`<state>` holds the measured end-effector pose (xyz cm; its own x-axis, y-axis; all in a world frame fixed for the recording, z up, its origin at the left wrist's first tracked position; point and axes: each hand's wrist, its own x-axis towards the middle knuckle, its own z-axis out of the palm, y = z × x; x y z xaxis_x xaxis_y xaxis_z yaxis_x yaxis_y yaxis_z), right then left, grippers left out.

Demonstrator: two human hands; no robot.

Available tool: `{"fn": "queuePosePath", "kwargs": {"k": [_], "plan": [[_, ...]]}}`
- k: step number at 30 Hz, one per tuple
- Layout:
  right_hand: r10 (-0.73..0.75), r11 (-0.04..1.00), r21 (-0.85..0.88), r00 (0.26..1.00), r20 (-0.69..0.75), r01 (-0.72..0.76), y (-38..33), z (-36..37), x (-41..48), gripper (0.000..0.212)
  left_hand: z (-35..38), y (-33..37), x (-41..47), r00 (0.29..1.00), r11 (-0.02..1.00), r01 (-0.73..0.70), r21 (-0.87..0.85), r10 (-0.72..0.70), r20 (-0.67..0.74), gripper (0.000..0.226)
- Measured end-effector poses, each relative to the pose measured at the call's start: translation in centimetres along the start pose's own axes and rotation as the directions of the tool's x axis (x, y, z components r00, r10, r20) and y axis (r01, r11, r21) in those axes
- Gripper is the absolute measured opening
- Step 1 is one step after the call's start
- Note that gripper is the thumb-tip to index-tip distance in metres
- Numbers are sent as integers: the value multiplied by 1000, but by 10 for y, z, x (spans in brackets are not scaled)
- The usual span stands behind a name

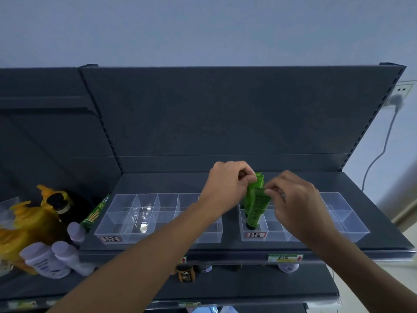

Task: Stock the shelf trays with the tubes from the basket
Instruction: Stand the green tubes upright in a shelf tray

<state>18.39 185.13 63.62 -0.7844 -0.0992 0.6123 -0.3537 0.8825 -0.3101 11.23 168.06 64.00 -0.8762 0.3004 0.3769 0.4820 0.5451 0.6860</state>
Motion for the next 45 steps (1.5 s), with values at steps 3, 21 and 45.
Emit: {"fn": "queuePosePath", "kwargs": {"k": [3, 21, 45], "plan": [[3, 1000, 1, 1000, 29, -3, 3, 7, -6, 11, 9, -6, -3, 1000, 1000, 12, -10, -12, 27, 4], [103, 994, -39, 986, 132, -98, 2, 23, -23, 5, 29, -31, -19, 997, 992, -71, -105, 66, -48, 13], [-123, 992, -2, 948, 293, 129, -253, 167, -19, 22, -225, -189, -208, 993, 908, 94, 409, -115, 26, 31]]}}
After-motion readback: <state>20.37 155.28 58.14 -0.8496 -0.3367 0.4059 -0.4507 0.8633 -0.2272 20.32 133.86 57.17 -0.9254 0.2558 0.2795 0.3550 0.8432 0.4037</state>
